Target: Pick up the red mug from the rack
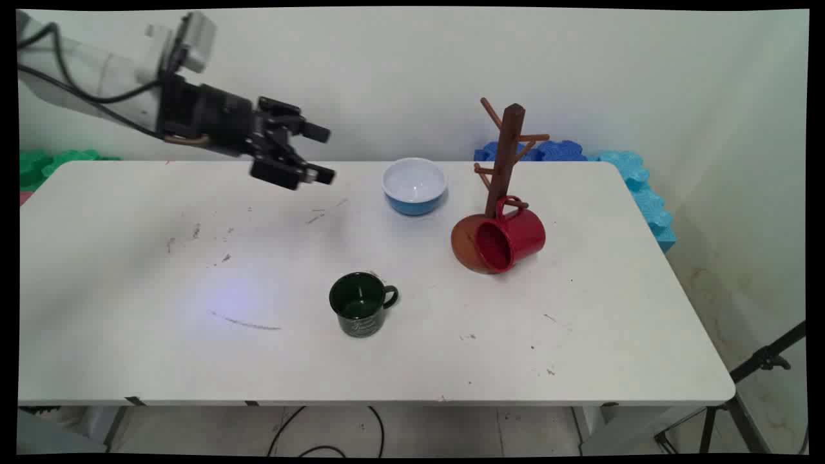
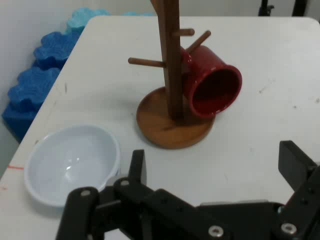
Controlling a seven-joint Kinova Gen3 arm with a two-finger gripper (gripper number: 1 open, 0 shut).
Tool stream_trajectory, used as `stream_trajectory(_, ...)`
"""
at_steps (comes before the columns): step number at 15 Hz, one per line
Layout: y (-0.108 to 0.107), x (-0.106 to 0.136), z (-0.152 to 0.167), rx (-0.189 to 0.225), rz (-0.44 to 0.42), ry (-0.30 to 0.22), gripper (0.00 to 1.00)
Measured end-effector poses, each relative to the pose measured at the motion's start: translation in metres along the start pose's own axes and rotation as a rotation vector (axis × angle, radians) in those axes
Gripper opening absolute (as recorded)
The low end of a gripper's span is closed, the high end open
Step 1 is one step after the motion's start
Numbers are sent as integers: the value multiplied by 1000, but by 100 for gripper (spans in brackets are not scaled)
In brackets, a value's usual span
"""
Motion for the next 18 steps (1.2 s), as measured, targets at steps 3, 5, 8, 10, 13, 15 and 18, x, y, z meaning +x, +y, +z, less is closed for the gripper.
stream_trajectory(3, 22, 15, 27, 22, -60, -13, 100)
stream_trajectory(5, 38, 21, 48, 30, -99, -24, 100)
stream_trajectory(8, 57, 25, 76, 34, -140, -42, 100)
stream_trajectory(10, 66, 27, 92, 39, -163, -52, 100)
stream_trajectory(13, 83, 29, 124, 47, -215, -61, 100)
stream_trajectory(15, 92, 30, 145, 53, -251, -64, 100)
stream_trajectory(18, 101, 30, 174, 64, -302, -65, 100)
